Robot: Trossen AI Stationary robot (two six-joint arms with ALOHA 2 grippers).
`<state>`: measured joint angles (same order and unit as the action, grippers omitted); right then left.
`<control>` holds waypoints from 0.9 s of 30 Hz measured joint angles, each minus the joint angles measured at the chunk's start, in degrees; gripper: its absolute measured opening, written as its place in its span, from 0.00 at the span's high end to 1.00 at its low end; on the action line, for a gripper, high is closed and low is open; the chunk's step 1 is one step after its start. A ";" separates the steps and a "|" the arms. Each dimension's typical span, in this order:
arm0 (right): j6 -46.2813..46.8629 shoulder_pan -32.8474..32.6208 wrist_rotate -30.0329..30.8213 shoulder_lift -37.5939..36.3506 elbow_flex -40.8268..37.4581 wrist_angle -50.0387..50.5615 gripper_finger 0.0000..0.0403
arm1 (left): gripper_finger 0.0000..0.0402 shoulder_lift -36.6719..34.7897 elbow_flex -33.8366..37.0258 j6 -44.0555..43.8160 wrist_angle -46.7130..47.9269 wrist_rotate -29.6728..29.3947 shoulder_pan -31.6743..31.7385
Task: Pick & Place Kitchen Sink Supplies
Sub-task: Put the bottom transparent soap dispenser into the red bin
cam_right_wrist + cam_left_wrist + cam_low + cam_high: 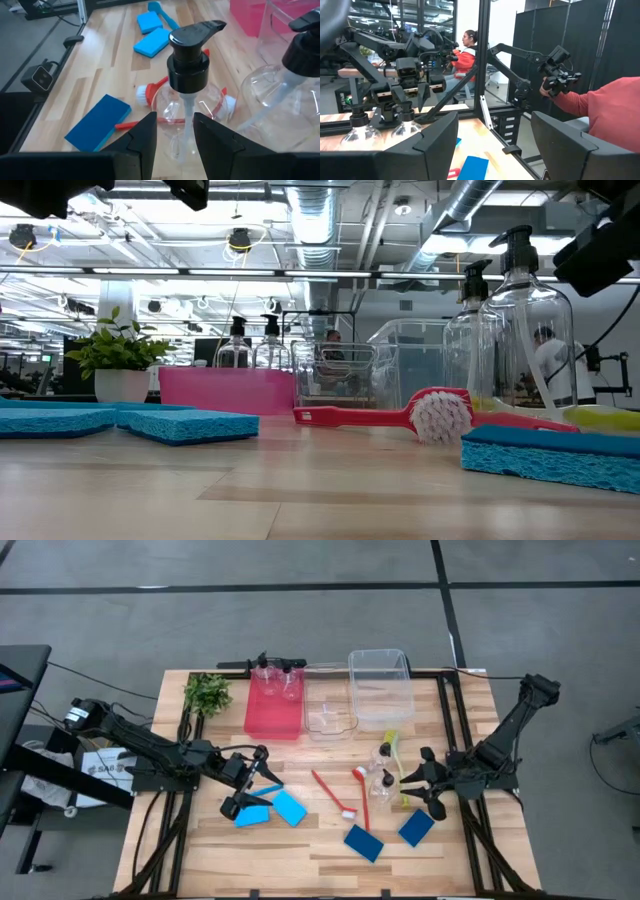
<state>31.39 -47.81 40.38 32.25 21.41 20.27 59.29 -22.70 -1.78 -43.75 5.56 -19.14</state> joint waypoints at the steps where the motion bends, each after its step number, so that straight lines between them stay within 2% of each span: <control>1: 0.00 0.00 0.00 0.00 0.00 0.00 0.70 | 0.37 0.00 0.00 0.00 0.00 0.00 0.00; 10: 0.70 0.00 -0.07 -0.01 0.00 0.00 0.67 | 0.37 0.00 0.00 0.00 -0.04 0.02 0.00; 21: 2.10 1.45 2.86 4.43 0.02 0.25 0.38 | 0.37 0.00 0.00 0.00 -0.04 0.02 0.00; 27: 1.62 2.68 1.86 6.30 0.02 -0.85 0.33 | 0.37 0.00 0.00 0.00 -0.04 0.02 0.00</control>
<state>33.01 -45.14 42.24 38.55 21.43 19.42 59.29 -22.70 -1.78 -43.79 5.59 -19.14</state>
